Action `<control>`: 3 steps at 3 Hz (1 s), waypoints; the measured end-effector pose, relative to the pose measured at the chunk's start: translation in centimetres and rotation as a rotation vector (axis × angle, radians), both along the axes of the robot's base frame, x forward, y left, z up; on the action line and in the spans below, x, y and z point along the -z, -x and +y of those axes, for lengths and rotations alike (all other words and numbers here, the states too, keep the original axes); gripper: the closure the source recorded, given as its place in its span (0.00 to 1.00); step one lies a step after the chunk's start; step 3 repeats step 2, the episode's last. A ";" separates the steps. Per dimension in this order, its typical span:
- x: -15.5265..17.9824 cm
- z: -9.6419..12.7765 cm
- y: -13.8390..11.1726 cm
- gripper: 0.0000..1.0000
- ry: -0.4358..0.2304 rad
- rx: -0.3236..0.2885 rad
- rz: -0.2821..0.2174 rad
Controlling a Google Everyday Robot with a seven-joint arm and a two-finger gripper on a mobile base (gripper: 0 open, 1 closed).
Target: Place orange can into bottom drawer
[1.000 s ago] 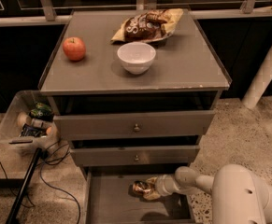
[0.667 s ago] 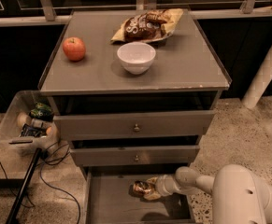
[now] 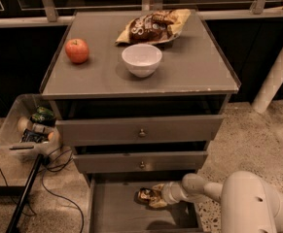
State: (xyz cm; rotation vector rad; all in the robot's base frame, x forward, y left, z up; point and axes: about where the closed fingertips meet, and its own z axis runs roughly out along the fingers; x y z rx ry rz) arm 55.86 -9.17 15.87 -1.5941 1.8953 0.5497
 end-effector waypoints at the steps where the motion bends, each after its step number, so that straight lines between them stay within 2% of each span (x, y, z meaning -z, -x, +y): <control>1: 0.0 0.0 0.0 0.00 0.000 0.000 0.000; 3: 0.0 0.0 0.0 0.00 0.000 0.000 0.000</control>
Offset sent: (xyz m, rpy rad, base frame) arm 0.0000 0.0000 0.0000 0.0000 0.0000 0.0000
